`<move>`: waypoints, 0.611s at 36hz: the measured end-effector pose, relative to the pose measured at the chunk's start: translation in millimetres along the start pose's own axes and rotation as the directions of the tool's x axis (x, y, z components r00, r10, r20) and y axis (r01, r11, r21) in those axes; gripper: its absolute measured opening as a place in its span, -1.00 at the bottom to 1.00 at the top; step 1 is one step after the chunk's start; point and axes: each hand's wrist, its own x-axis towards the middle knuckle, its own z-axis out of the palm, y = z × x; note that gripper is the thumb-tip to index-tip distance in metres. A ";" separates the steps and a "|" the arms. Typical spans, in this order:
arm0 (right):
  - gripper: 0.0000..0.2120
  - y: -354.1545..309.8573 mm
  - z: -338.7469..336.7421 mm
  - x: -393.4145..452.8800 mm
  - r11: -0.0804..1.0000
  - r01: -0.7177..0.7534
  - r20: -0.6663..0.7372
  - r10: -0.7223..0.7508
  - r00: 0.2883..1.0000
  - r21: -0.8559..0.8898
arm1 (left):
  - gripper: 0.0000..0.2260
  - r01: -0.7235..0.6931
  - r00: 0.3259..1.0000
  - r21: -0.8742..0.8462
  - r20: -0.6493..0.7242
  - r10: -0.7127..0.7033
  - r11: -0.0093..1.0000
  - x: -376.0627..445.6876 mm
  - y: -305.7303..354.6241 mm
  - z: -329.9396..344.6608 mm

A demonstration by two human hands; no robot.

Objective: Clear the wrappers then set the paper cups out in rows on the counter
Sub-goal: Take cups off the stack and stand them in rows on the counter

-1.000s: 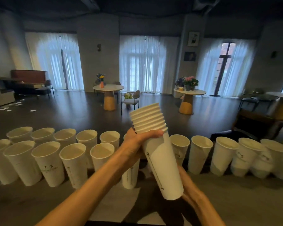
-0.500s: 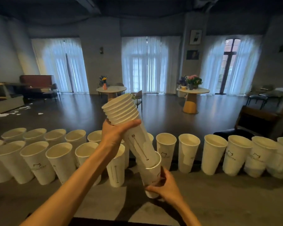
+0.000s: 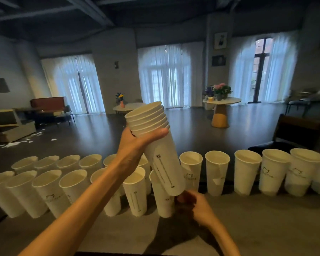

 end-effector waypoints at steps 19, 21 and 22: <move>-0.29 -55.6 -32.6 -103.3 0.998 0.061 -0.261 -0.062 0.963 -0.013 | -0.31 0.105 0.979 -0.015 0.178 -0.101 0.994 -35.8 -50.4 58.6; -0.16 -44.9 -26.8 -95.9 0.993 0.017 -0.295 -0.052 0.954 -0.118 | -0.29 0.083 0.988 -0.032 0.132 -0.078 0.996 -38.6 -49.2 53.7; -0.13 -38.8 -24.1 -91.2 0.986 -0.023 -0.308 -0.029 0.951 -0.166 | -0.33 0.092 0.990 -0.033 0.107 -0.088 0.995 -37.8 -43.9 50.0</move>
